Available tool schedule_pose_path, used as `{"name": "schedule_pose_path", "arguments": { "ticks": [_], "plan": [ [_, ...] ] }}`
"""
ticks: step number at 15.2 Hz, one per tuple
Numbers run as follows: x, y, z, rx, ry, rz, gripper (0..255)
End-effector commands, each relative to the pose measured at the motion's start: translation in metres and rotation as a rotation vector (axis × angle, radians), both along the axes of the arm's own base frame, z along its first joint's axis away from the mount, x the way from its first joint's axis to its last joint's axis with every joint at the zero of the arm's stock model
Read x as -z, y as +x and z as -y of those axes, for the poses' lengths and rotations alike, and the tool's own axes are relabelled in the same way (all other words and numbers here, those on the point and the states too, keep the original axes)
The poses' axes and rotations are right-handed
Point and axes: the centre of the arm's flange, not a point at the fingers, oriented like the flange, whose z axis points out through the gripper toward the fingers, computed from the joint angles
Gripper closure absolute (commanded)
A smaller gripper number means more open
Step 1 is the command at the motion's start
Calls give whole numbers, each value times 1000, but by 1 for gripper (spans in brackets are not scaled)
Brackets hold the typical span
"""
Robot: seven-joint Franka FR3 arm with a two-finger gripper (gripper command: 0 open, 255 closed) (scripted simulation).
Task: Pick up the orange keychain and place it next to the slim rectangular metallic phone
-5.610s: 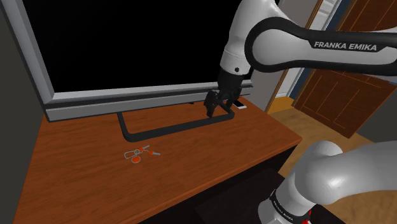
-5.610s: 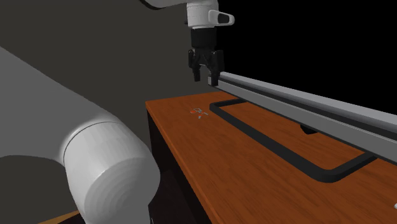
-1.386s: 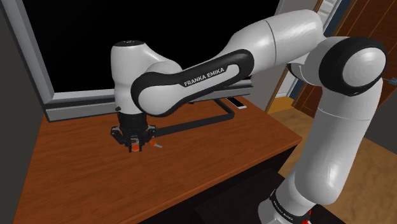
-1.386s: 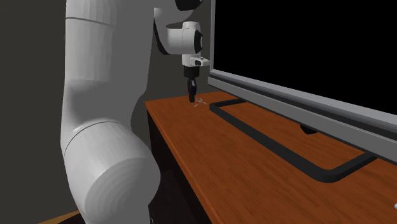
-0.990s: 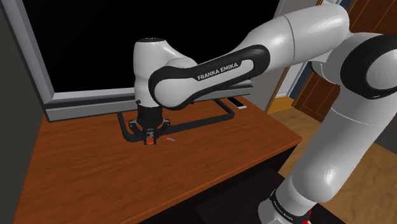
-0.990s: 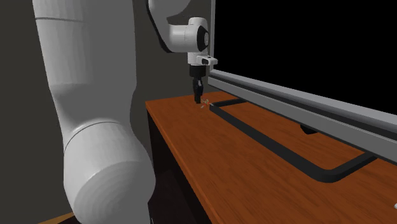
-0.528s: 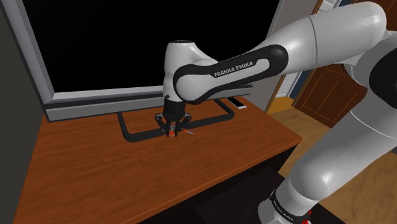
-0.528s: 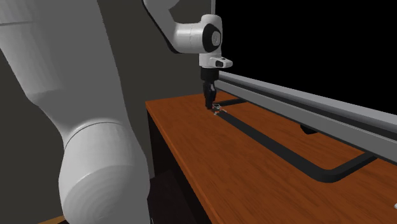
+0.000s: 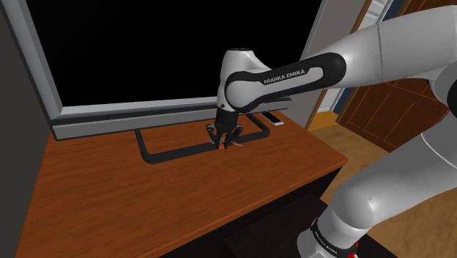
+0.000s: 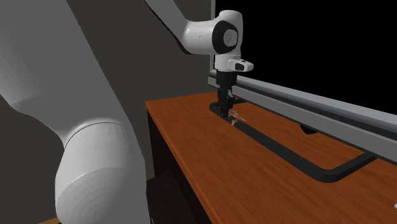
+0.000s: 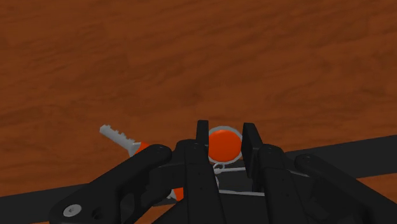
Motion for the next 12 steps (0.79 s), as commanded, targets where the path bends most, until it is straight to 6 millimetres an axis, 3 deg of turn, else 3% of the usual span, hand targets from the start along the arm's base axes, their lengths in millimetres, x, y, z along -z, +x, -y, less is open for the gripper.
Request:
{"name": "schedule_pose_path", "arguments": {
  "ticks": [1, 12],
  "plan": [
    [-1, -2, 29, -2, 1, 0, 255],
    [-2, -15, 173, -2, 1, 0, 255]
  ]
}}
